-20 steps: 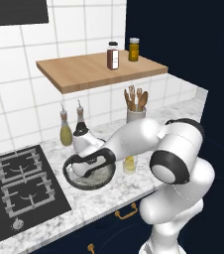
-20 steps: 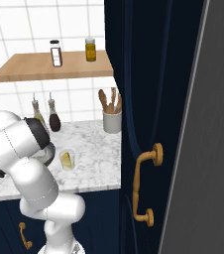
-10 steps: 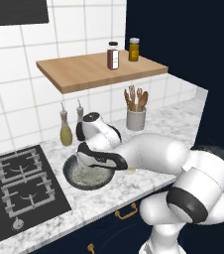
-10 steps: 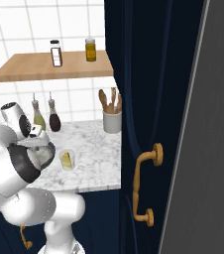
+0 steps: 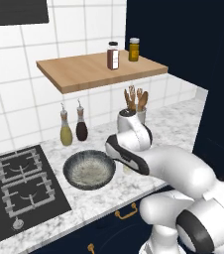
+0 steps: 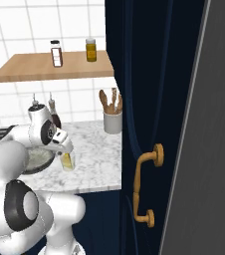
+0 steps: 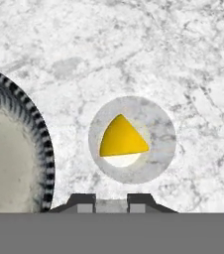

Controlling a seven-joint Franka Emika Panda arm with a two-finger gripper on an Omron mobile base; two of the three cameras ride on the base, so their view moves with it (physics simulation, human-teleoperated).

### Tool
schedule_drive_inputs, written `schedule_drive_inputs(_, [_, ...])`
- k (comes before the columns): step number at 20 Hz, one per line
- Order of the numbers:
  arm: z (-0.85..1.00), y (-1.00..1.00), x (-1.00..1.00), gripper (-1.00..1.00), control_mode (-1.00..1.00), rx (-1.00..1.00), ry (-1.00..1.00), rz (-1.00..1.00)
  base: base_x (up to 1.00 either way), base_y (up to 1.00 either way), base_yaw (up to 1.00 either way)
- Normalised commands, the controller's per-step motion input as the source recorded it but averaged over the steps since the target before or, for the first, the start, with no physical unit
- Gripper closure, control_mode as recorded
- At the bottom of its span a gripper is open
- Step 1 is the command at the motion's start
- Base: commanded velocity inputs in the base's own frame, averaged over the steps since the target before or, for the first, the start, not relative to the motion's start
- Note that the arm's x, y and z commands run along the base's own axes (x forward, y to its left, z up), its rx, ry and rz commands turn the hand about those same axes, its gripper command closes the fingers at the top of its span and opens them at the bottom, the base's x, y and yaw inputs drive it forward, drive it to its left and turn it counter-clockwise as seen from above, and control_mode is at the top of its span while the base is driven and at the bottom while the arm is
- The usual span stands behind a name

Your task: Grab a lemon wedge from the fridge and one ice cube from the ice bowl, and put them in the glass of lemonade.

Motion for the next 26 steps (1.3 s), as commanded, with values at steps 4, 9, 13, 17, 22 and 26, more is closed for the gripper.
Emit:
schedule_drive_inputs(4, [0.18, -0.63, 0.28, 1.00, -1.00, 0.09, 0.00, -0.12, 0.00, 0.00, 0.00])
schedule_drive_inputs(9, [0.04, -0.02, 0.41, 1.00, -1.00, 0.01, 0.00, -0.02, 0.00, 0.00, 0.00])
schedule_drive_inputs(13, [-0.01, 0.00, 0.34, 1.00, -1.00, 0.00, 0.00, -0.01, 0.00, 0.00, 0.00])
schedule_drive_inputs(17, [-0.05, 0.00, 0.12, 1.00, -1.00, 0.00, 0.00, -0.01, 0.00, 0.00, 0.00])
schedule_drive_inputs(22, [-0.17, 0.02, 0.00, 1.00, -1.00, 0.00, -0.04, -0.02, 0.00, 0.00, 0.00])
schedule_drive_inputs(26, [-0.29, 0.01, 0.00, 1.00, -1.00, 0.00, -0.08, -0.02, 0.00, 0.00, 0.00])
